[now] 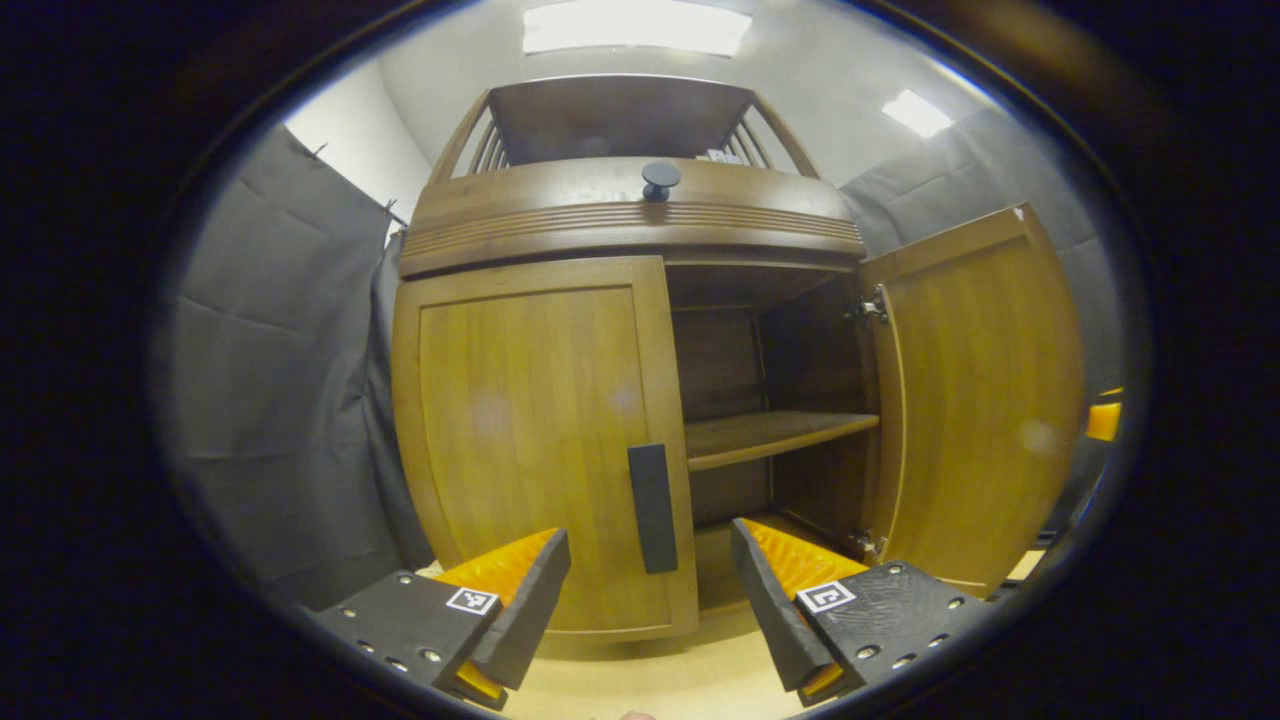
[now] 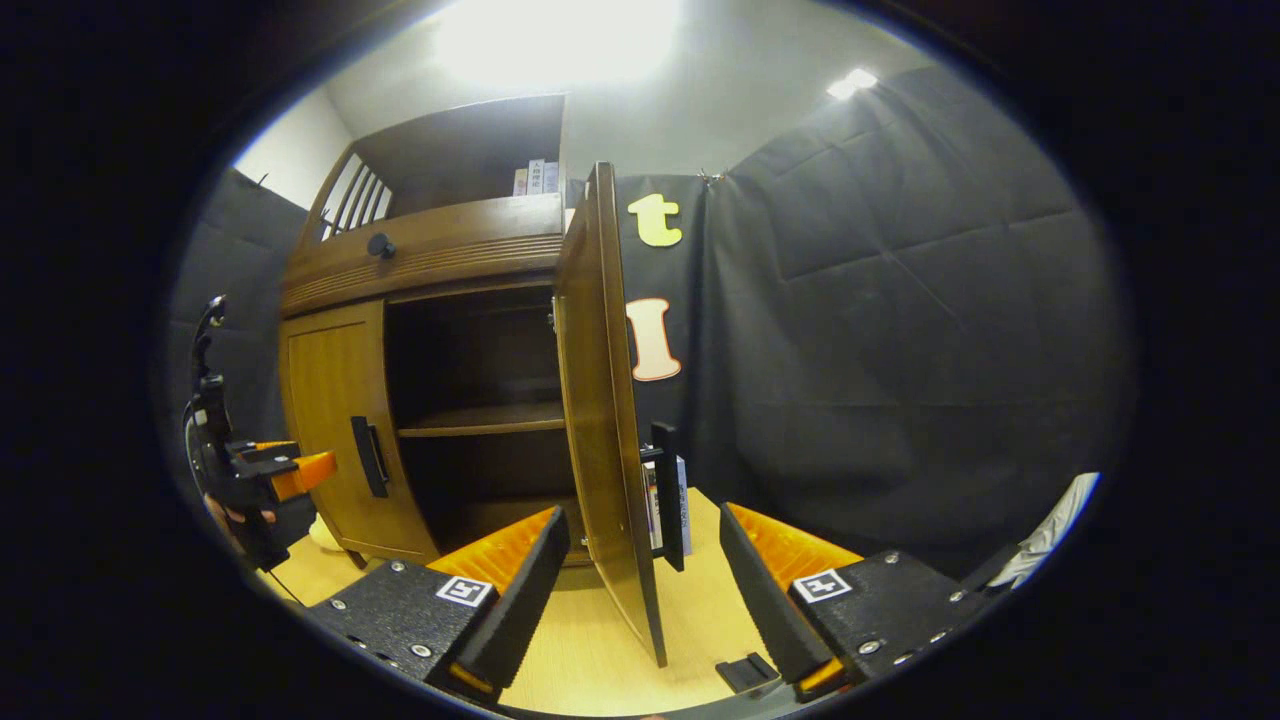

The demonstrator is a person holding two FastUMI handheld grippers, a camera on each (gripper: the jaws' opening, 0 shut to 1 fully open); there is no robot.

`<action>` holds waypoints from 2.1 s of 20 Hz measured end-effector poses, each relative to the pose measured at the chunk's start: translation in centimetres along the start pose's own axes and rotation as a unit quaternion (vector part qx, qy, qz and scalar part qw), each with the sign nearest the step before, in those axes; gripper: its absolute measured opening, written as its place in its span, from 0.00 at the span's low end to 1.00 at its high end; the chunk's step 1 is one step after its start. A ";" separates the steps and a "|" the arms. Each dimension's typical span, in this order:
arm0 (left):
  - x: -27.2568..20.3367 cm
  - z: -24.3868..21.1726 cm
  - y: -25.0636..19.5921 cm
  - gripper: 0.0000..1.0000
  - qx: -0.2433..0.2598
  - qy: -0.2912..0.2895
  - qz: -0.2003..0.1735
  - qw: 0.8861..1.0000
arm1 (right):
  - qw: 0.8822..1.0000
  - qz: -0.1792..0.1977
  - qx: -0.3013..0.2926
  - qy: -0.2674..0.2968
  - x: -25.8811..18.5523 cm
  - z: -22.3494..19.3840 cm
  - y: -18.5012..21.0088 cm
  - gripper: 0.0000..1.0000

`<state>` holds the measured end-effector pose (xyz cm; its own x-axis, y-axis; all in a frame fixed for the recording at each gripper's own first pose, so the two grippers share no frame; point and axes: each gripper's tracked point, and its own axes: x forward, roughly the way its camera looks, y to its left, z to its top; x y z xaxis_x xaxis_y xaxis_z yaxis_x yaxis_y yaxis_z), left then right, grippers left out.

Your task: Open the right door of the double-door shoe cabinet with the right hand, and open the left door with the left hand.

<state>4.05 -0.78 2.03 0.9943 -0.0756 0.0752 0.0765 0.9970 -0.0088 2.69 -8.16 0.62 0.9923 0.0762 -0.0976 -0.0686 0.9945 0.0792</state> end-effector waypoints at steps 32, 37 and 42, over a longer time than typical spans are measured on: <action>0.1 -0.8 -0.2 0.20 -0.059 0.064 0.009 0.996 | 0.999 0.025 -0.016 0.016 0.1 -2.2 3.1 0.94; -0.2 -0.7 -0.2 0.15 -0.065 0.070 0.001 0.995 | 0.999 0.035 -0.016 0.015 0.2 -2.1 3.9 0.94; -0.3 -0.4 -0.2 0.21 -0.070 0.067 -0.005 0.995 | 0.999 0.046 -0.012 0.016 0.0 -2.1 4.8 0.94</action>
<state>3.73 -1.00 1.62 0.9938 -0.0953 -0.0581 0.0858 0.9853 -0.1479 2.09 -3.21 -1.11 0.9781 0.1690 -0.1217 -0.1620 0.9846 0.0656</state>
